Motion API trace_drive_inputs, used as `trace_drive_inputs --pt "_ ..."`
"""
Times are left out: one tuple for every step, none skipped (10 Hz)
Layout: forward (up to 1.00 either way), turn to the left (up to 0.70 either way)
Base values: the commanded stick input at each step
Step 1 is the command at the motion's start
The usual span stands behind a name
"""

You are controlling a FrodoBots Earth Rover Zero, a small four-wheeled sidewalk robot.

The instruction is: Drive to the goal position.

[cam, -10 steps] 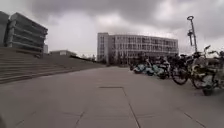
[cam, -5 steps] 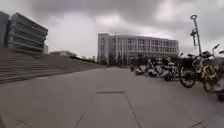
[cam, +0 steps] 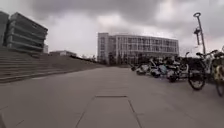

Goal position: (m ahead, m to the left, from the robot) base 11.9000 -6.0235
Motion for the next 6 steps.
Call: trace_drive_inputs --pt "0.7 0.0" --pt "0.7 0.0" --pt "0.7 0.0" --pt "0.7 0.0" --pt "0.7 0.0" --pt "0.7 0.0"
